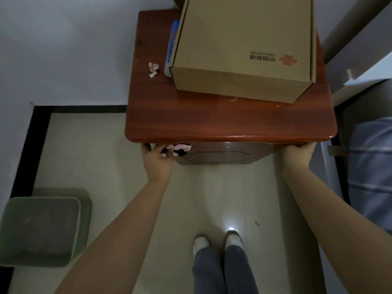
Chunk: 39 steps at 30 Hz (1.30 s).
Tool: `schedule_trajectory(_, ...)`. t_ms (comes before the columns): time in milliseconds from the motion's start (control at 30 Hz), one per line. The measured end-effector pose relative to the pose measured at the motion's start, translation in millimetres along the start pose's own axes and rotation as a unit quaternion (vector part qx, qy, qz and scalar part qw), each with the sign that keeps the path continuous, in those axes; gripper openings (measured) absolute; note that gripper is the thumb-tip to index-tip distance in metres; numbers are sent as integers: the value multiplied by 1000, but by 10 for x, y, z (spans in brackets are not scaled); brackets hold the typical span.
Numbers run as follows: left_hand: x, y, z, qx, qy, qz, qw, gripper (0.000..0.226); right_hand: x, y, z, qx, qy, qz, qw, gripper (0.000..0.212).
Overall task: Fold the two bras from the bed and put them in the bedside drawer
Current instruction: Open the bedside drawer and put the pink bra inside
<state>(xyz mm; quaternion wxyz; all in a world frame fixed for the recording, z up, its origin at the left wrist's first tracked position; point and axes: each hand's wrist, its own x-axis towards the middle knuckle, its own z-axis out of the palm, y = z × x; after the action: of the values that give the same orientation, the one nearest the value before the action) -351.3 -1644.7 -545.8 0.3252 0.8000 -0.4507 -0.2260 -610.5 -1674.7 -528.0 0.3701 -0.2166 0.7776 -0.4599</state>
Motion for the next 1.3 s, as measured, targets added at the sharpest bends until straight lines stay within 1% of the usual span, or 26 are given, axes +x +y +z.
schedule_trajectory(100,-20,-88,-126,14,-20,6,1000,13,-58,37,-73,-18,11,-1,1000,54)
schedule_trajectory(200,-330,-210,-328,47,-52,-11,997,17,-272,178,-297,-55,18,19,998,47)
schedule_trajectory(267,-588,-281,-440,58,-74,-30,995,16,-460,306,-504,-93,-2,47,995,50)
schedule_trajectory(333,-735,-332,-495,67,-88,-53,992,14,-592,421,-665,-160,-22,63,985,55)
schedule_trajectory(400,-795,-357,-502,78,-119,-74,987,13,-685,473,-720,-231,-28,21,972,64)
schedule_trajectory(433,-812,-362,-516,90,-135,-75,984,12,-718,482,-706,-292,-35,-31,955,63)
schedule_trajectory(467,-823,-368,-527,102,-149,-72,981,13,-733,490,-678,-378,-54,-108,918,54)
schedule_trajectory(500,-826,-360,-553,113,-159,-74,978,14,-742,499,-637,-461,-91,-184,863,41)
schedule_trajectory(533,-831,-329,-593,130,-167,-78,974,16,-749,500,-585,-514,-135,-236,813,30)
schedule_trajectory(567,-828,-270,-644,154,-167,-74,971,16,-758,486,-520,-545,-174,-259,778,23)
schedule_trajectory(600,-823,-200,-702,179,-151,-47,971,16,-766,469,-455,-563,-208,-266,754,21)
schedule_trajectory(633,-811,-125,-758,201,-122,16,972,14,-780,463,-389,-575,-238,-273,734,21)
schedule_trajectory(667,-803,-43,-797,214,-92,106,967,13,-798,471,-334,-582,-262,-285,715,21)
schedule_trajectory(700,-799,46,-809,218,-68,203,952,17,-816,478,-294,-579,-280,-296,706,22)
schedule_trajectory(733,-787,130,-793,208,-62,283,934,21,-839,478,-266,-568,-292,-301,708,21)
schedule_trajectory(767,-753,207,-739,195,-68,333,920,22,-866,479,-252,-554,-297,-302,716,21)
schedule_trajectory(833,-628,351,-539,194,-108,365,904,22,-893,475,-248,-532,-290,-305,735,19)
schedule_trajectory(867,-562,397,-413,210,-142,357,899,24,-896,471,-250,-527,-286,-306,740,18)
schedule_trajectory(900,-487,413,-277,237,-184,330,895,24,-890,473,-249,-523,-284,-309,742,18)
schedule_trajectory(967,-324,391,-28,337,-258,219,879,21,-861,493,-254,-521,-284,-318,739,17)
schedule_trajectory(1033,-161,312,133,414,-278,112,859,26,-853,494,-246,-522,-280,-332,734,17)
schedule_trajectory(1100,-56,260,270,421,-276,58,862,40,-829,524,-252,-522,-269,-351,730,21)
schedule_trajectory(1167,-18,224,362,410,-287,27,866,52,-809,549,-255,-517,-264,-365,728,22)
schedule_trajectory(1200,-26,207,379,413,-305,28,858,58,-806,551,-250,-517,-267,-363,728,21)
schedule_trajectory(1233,-62,194,381,421,-326,41,845,63,-819,546,-259,-525,-275,-350,726,20)
schedule_trajectory(1300,-169,205,314,422,-345,87,834,68,-843,543,-282,-557,-300,-317,707,29)
